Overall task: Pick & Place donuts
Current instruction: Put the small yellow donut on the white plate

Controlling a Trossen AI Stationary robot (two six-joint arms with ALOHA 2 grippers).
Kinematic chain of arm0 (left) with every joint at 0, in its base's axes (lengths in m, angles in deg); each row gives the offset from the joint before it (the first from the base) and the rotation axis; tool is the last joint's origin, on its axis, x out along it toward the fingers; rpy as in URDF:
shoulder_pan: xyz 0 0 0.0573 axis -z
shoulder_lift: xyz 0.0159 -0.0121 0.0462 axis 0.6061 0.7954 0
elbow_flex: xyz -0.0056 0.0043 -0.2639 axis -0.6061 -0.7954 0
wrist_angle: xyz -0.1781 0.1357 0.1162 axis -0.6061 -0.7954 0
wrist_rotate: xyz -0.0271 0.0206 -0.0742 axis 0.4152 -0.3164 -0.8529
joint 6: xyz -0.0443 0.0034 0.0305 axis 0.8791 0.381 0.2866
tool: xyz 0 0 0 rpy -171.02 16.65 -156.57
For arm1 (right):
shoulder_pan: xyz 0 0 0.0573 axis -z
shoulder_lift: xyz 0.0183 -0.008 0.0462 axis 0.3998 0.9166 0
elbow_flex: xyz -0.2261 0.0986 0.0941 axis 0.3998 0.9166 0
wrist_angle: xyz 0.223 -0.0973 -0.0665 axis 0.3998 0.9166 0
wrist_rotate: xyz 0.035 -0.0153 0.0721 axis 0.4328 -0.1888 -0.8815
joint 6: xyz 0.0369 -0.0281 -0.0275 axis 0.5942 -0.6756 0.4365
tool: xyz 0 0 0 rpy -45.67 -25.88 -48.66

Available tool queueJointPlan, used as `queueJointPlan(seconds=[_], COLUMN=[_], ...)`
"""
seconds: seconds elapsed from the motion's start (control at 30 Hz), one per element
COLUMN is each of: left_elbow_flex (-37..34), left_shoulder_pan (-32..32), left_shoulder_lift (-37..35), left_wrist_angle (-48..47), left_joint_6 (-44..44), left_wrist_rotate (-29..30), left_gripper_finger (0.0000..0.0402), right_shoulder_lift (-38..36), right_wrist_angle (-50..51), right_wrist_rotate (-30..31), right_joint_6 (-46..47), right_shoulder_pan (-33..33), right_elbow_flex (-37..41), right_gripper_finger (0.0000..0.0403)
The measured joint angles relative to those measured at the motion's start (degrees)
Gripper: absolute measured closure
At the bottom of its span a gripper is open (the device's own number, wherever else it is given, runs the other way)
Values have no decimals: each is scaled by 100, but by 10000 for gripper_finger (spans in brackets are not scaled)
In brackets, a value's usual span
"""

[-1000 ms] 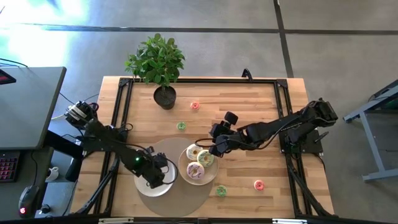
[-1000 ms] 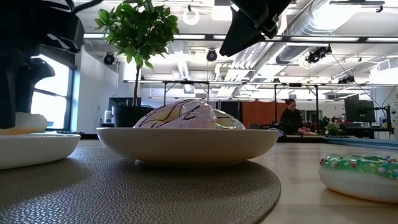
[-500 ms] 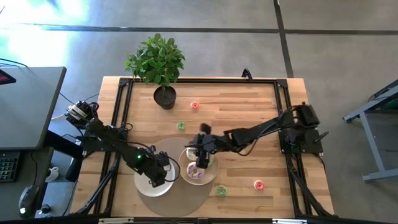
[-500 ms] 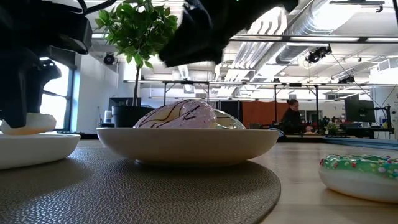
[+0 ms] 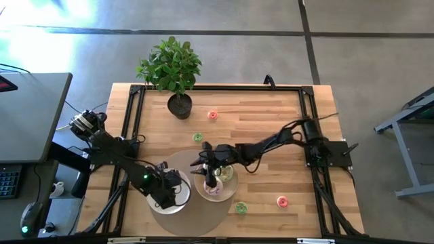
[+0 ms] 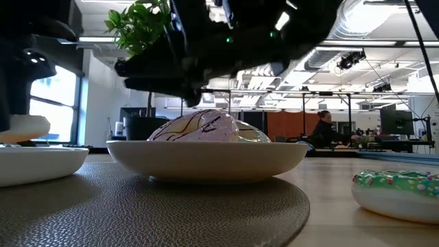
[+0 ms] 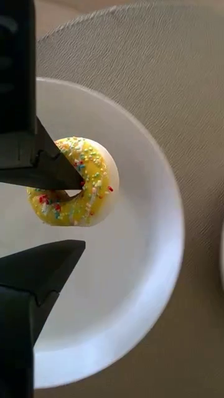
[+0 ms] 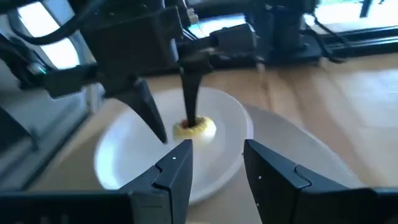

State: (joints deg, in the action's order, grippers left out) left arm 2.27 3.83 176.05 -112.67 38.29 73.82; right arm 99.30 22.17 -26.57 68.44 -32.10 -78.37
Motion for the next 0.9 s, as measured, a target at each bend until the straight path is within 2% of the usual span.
queueJointPlan(seconds=[0.1,0.2,0.4,0.57,0.9], left_elbow_flex=[0,0,-2,-2,-1], left_shoulder_pan=[72,49,51,51,51], left_shoulder_lift=[0,0,0,0,0], left_wrist_angle=[9,66,103,127,143], left_joint_6=[83,85,-52,-61,-70], left_wrist_rotate=[130,209,254,273,316], left_gripper_finger=[263,263,263,263,263], right_shoulder_lift=[353,663,1221,1481,1495], right_wrist_angle=[-545,-447,354,977,1144], right_wrist_rotate=[-95,-95,-382,-367,-270], right_joint_6=[257,417,423,378,287], right_shoulder_pan=[-3,0,-76,-101,-99], right_elbow_flex=[-128,-481,-1453,-2060,-2085], right_gripper_finger=[263,263,263,263,263])
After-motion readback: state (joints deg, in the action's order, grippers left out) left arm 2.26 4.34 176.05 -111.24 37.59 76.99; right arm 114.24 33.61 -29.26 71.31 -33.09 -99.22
